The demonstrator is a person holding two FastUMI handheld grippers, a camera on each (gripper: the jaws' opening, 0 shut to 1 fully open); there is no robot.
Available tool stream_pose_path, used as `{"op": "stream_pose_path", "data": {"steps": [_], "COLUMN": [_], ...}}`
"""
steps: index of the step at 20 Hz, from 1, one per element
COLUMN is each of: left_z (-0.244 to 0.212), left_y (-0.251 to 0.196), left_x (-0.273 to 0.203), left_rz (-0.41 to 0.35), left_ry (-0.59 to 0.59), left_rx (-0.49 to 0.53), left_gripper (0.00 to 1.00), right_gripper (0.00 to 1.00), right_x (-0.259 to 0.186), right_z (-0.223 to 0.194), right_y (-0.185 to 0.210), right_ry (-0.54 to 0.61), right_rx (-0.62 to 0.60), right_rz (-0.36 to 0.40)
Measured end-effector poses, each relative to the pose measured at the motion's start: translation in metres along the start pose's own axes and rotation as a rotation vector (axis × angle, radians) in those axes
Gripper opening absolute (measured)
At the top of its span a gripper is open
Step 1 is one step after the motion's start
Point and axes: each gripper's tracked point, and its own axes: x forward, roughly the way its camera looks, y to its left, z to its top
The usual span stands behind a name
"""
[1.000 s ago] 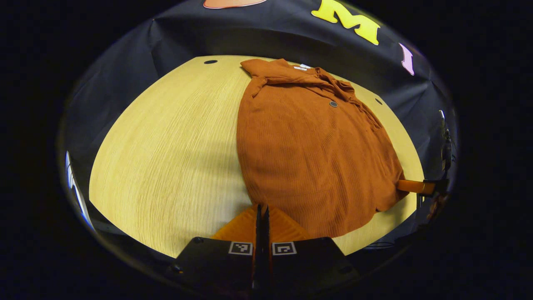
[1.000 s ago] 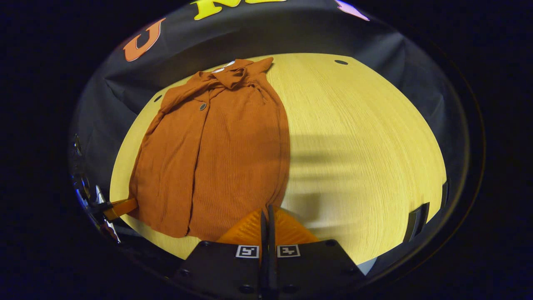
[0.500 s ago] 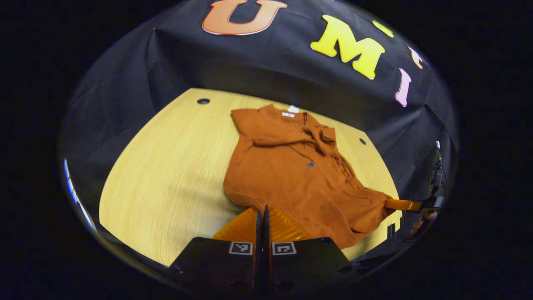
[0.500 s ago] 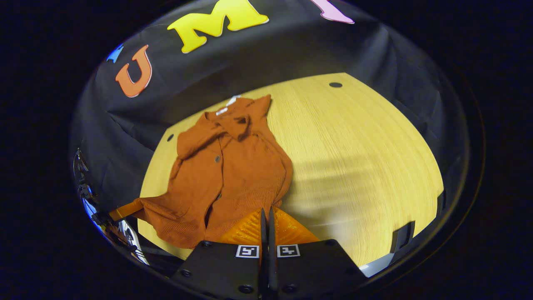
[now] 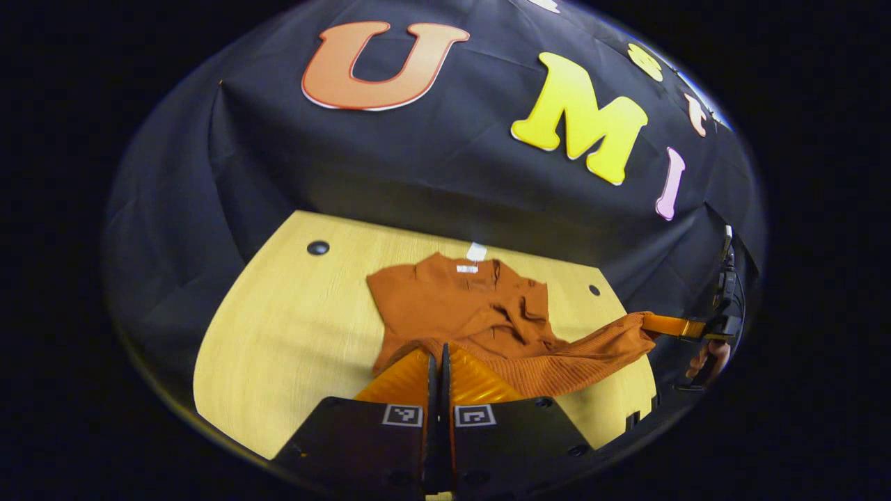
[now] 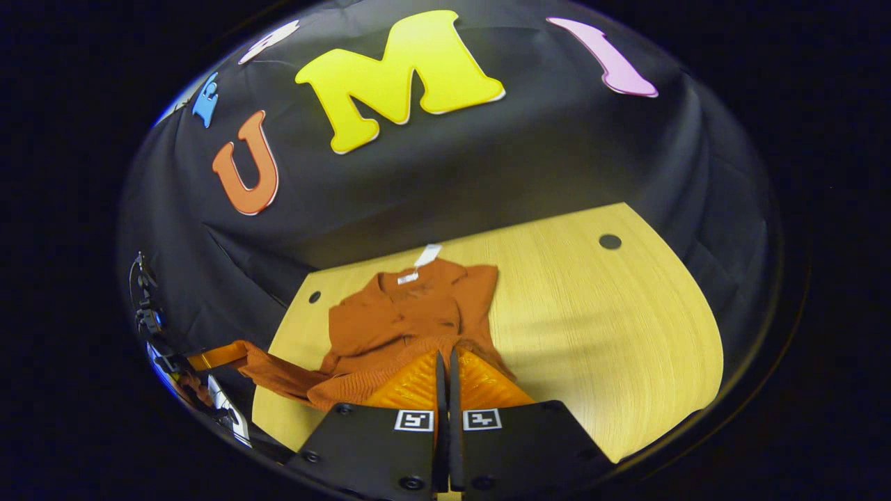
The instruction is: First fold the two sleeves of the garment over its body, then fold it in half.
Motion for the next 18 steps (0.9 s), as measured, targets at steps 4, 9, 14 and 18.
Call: {"op": "stream_pose_path", "data": {"steps": [4, 9, 14, 18], "left_z": [0.061, 0.080, 0.066, 0.057], "left_y": [0.005, 0.042, 0.066, 0.086], "left_x": [0.066, 0.167, 0.251, 0.290], "left_rz": [-0.044, -0.015, 0.024, 0.065], "left_ry": [-0.014, 0.041, 0.085, 0.059], "left_rx": [-0.026, -0.012, -0.062, -0.040], "left_gripper": [0.03, 0.03, 0.03, 0.10], "right_gripper": [0.01, 0.01, 0.01, 0.01], "right_x": [0.067, 0.179, 0.266, 0.302], "right_z": [0.058, 0.096, 0.083, 0.074], "right_y": [0.002, -0.016, -0.031, -0.050], "right_ry": [-0.023, -0.020, 0.016, -0.004], "right_rx": [-0.034, -0.048, -0.003, 0.056], "right_rz": [-0.014, -0.083, -0.140, -0.208]}}
